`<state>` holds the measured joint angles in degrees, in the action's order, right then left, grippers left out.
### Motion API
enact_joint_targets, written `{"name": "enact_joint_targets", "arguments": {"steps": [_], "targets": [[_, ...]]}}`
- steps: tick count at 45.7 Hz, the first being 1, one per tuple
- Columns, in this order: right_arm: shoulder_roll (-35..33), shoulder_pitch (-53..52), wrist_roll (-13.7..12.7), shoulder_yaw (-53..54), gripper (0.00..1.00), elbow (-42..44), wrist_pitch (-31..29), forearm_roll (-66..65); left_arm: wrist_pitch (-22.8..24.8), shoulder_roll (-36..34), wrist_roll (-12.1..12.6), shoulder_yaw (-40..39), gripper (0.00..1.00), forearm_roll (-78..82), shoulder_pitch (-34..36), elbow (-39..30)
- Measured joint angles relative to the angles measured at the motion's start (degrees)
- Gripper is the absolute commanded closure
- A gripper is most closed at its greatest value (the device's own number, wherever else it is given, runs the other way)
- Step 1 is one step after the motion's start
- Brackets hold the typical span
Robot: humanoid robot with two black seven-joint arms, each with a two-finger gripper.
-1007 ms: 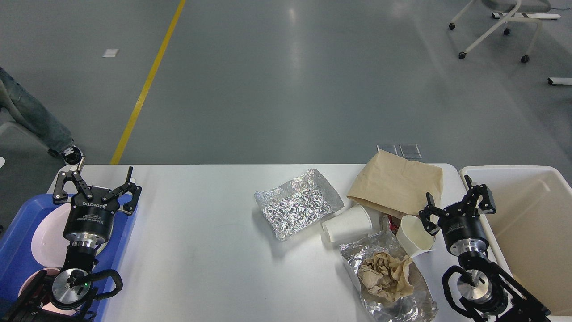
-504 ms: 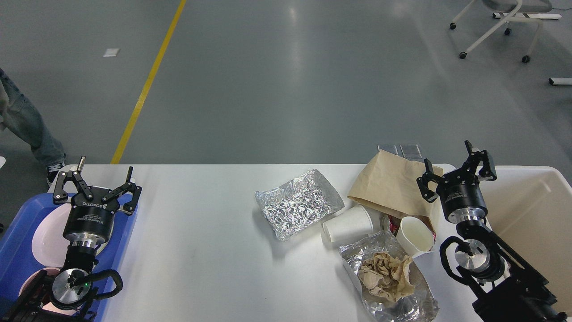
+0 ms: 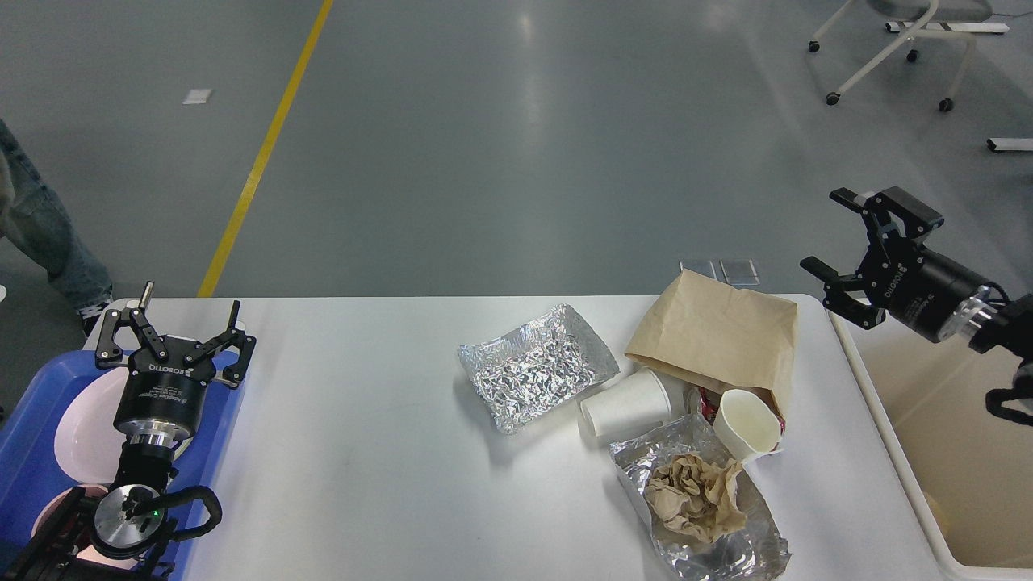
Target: Tidy desktop
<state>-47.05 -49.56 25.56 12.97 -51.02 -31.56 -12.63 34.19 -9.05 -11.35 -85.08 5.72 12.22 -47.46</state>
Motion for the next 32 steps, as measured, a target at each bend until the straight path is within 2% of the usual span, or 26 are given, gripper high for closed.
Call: {"name": "enact_joint_targets", "arguments": {"steps": [3, 9, 17, 22, 26, 32], "targets": [[-1.0, -9.4, -0.1, -11.9, 0.00, 0.1, -3.7, 0.0, 0.0, 0.0, 0.0, 0.0, 0.03, 0.0, 0.0, 0.0], [0.1, -26.9, -0.1, -35.6, 0.00, 0.1, -6.7, 0.0, 0.0, 0.0, 0.0, 0.0, 0.03, 0.0, 0.0, 0.0], [10.8, -47.4, -0.5, -65.0, 0.00, -1.2, -10.8, 0.1, 0.0, 0.0, 0.0, 0.0, 0.03, 0.0, 0.0, 0.0], [18.1, -55.3, -2.1, -74.0, 0.00, -4.2, -14.1, 0.3, 0.0, 0.0, 0.0, 0.0, 0.03, 0.0, 0.0, 0.0], [22.3, -61.0, -7.7, -77.5, 0.00, -8.6, -15.3, 0.5, 0.0, 0.0, 0.0, 0.0, 0.03, 0.0, 0.0, 0.0], [27.0, -70.1, -21.6, -80.4, 0.00, -17.3, -15.2, 3.8, 0.0, 0.0, 0.0, 0.0, 0.03, 0.0, 0.0, 0.0]]}}
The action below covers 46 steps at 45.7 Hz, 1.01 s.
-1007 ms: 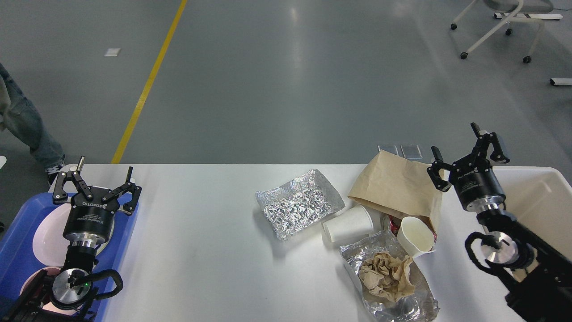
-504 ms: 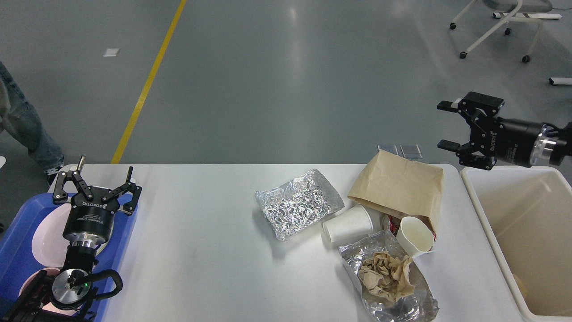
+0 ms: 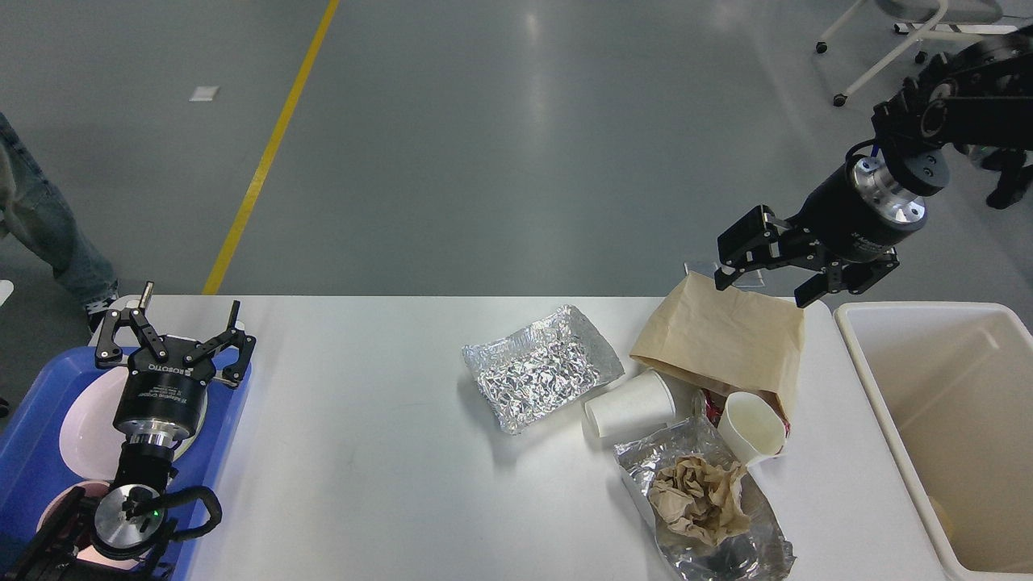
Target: Tidy desktop
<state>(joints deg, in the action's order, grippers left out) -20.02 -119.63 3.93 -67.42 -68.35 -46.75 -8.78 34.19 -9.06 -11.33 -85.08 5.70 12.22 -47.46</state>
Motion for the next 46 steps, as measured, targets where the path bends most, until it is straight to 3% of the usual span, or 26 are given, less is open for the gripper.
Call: {"name": "enact_joint_targets", "arguments": {"steps": [5, 8, 11, 20, 32, 40, 46], "targets": [[2.2, -7.1, -9.9, -1.1, 0.00, -6.0, 0.1, 4.0, 0.0, 0.0, 0.0, 0.0, 0.04, 0.0, 0.0, 0.0], [2.6, -11.4, -13.1, -1.4, 0.00, -9.7, 0.2, 5.0, 0.0, 0.0, 0.0, 0.0, 0.03, 0.0, 0.0, 0.0], [2.7, -16.1, -14.4, -1.5, 0.00, -13.6, 0.2, 5.4, 0.0, 0.0, 0.0, 0.0, 0.03, 0.0, 0.0, 0.0], [2.7, -24.7, -15.1, -2.4, 0.00, -20.7, -0.1, 5.6, 0.0, 0.0, 0.0, 0.0, 0.03, 0.0, 0.0, 0.0], [2.7, -25.3, -15.0, -2.3, 0.00, -20.8, 1.2, 5.4, 0.0, 0.0, 0.0, 0.0, 0.04, 0.0, 0.0, 0.0], [0.8, -20.4, -14.9, -3.1, 0.00, -18.3, 4.4, 4.9, 0.0, 0.0, 0.0, 0.0, 0.03, 0.0, 0.0, 0.0], [-1.0, -10.6, -14.8, -3.3, 0.00, -10.6, 8.6, 4.8, 0.0, 0.0, 0.0, 0.0, 0.03, 0.0, 0.0, 0.0]]}}
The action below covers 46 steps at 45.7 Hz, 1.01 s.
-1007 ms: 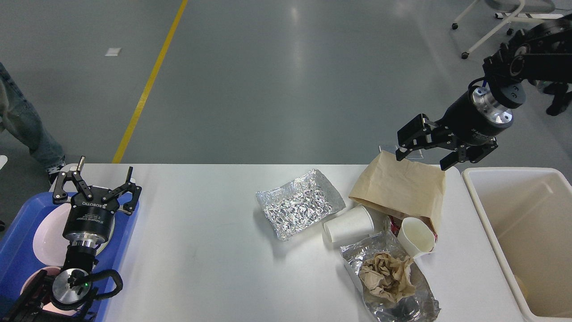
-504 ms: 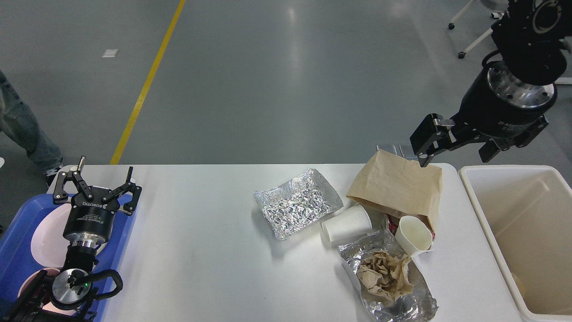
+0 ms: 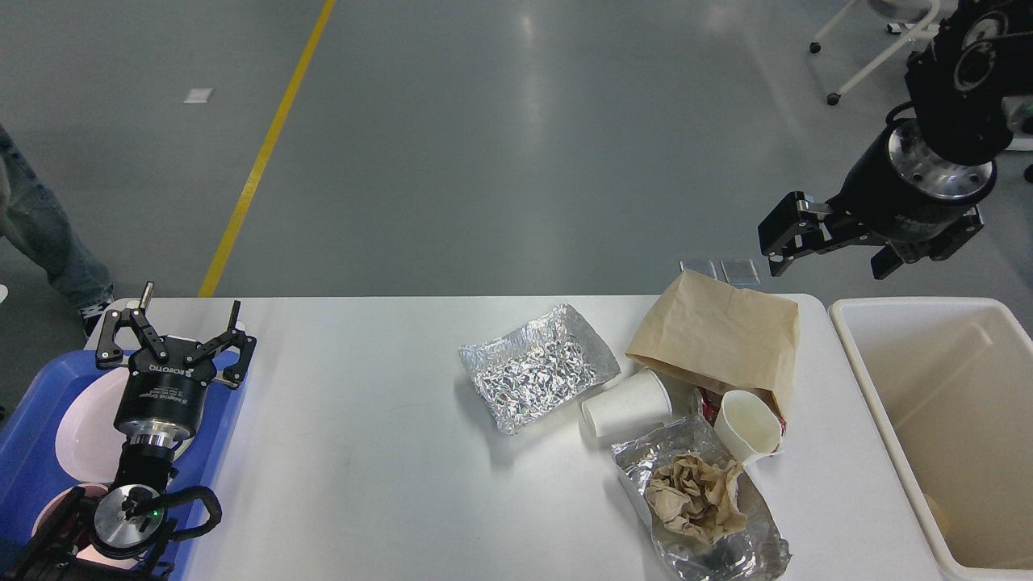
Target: Tidy desktop
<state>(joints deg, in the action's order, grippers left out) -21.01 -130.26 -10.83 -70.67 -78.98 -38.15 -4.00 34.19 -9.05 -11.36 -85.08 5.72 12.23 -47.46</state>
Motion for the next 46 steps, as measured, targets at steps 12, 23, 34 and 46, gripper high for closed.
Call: {"name": "enact_joint_targets", "arguments": {"steps": [12, 23, 34, 46], "targets": [[-0.5, 27.6, 0.5, 3.9, 0.00, 24.4, 3.6, 0.6, 0.0, 0.0, 0.0, 0.0, 0.03, 0.0, 0.0, 0.0], [-0.2, 47.1, 0.7, 14.5, 0.00, 36.4, 14.7, 0.4, 0.0, 0.0, 0.0, 0.0, 0.03, 0.0, 0.0, 0.0], [0.1, 59.9, 5.4, 24.9, 0.00, 44.1, 22.2, -0.2, 0.0, 0.0, 0.0, 0.0, 0.03, 0.0, 0.0, 0.0], [4.5, 66.3, 8.4, 24.9, 0.00, 50.1, 28.0, -1.2, 0.0, 0.0, 0.0, 0.0, 0.04, 0.0, 0.0, 0.0]]}}
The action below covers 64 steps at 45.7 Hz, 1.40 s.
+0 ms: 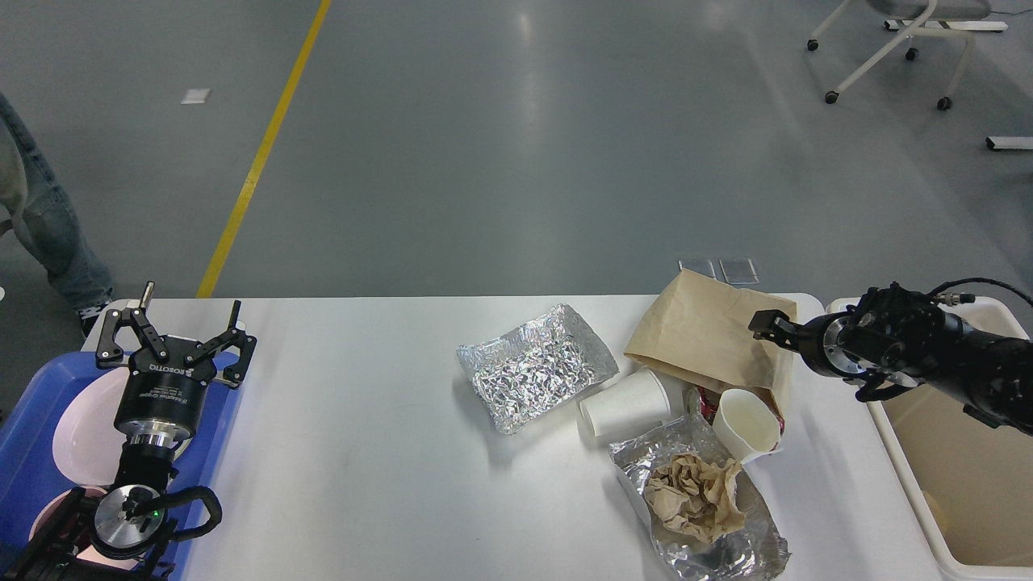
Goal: Tidy desktop
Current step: 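Lower the right gripper to the brown paper bag and grasp it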
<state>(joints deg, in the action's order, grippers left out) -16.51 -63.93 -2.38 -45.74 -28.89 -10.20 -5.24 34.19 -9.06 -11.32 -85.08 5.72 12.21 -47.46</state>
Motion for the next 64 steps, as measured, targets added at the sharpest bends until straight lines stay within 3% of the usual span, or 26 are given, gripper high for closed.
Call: {"name": "enact_joint_targets", "arguments": {"steps": [20, 24, 35, 39, 64], "targets": [[1.8, 2.8, -0.1, 0.8, 0.02, 0.1, 4.5, 0.6, 0.0, 0.0, 0.0, 0.0, 0.04, 0.0, 0.0, 0.0], [1.9, 2.9, -0.2, 1.9, 0.25, 0.0, 5.5, 0.9, 0.0, 0.0, 0.0, 0.0, 0.03, 0.0, 0.0, 0.0], [1.9, 4.0, -0.4, 3.9, 0.70, -0.5, 5.8, 1.5, 0.0, 0.0, 0.0, 0.0, 0.03, 0.0, 0.0, 0.0], [1.9, 4.4, -0.4, 3.9, 1.00, -0.5, 5.8, 1.6, 0.0, 0.0, 0.0, 0.0, 0.03, 0.0, 0.0, 0.0], [2.3, 3.9, -1.4, 3.8, 1.00, -0.6, 5.5, 3.6, 0.0, 0.0, 0.0, 0.0, 0.03, 0.0, 0.0, 0.0]]}}
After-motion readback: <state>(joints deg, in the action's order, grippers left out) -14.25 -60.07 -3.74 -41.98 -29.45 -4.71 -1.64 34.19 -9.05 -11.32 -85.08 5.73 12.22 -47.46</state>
